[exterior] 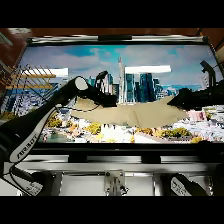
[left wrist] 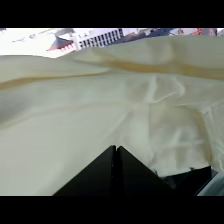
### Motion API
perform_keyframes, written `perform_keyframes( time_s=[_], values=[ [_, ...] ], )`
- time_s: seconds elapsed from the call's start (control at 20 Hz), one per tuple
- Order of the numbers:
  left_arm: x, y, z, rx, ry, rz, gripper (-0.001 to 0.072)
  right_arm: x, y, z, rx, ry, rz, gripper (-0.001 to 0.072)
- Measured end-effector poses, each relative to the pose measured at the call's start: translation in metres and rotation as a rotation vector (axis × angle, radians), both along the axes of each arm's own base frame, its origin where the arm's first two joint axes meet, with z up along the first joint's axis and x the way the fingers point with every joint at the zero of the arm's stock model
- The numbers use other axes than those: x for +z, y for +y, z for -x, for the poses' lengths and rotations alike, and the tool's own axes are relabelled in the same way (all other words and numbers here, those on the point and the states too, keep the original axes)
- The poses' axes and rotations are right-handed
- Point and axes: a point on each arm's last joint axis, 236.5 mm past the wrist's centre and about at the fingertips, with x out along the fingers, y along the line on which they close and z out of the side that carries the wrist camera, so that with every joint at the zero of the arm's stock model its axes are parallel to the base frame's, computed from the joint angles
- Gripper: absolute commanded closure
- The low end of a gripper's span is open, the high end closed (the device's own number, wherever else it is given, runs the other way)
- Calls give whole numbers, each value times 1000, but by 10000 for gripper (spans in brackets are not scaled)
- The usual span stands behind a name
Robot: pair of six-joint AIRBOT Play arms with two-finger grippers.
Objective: Fold the shirts.
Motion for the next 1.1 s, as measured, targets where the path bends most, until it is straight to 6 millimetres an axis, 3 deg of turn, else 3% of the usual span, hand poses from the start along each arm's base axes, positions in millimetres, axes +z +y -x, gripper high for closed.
perform_keyframes(
  time_s=[0.25, 0.4, 0.6, 0.7, 0.85, 1.0, 1.1],
  values=[
    [-30, -58, 43, -49, 97, 51, 678, 32, 9, 19, -29, -48, -12, 654],
    [-38, -88, 65, -54, 144, 94, 678, 52, 13, 22, -30, -87, -19, 653],
    [-33, -99, 63, -24, 144, 134, 680, 66, 14, 22, -33, -116, -16, 654],
    [-16, -89, 51, -15, 117, 151, 680, 65, 13, 21, -35, -116, -9, 654],
    [29, -55, 18, 22, 16, 166, 680, 61, 14, 12, -31, -117, -9, 654],
    [93, 3, -24, 104, -129, 181, 680, 56, 39, -7, 13, -143, -27, 654],
    [141, 55, -51, 191, -231, 195, 679, 51, 72, -20, 69, -166, -57, 654]
  ],
)
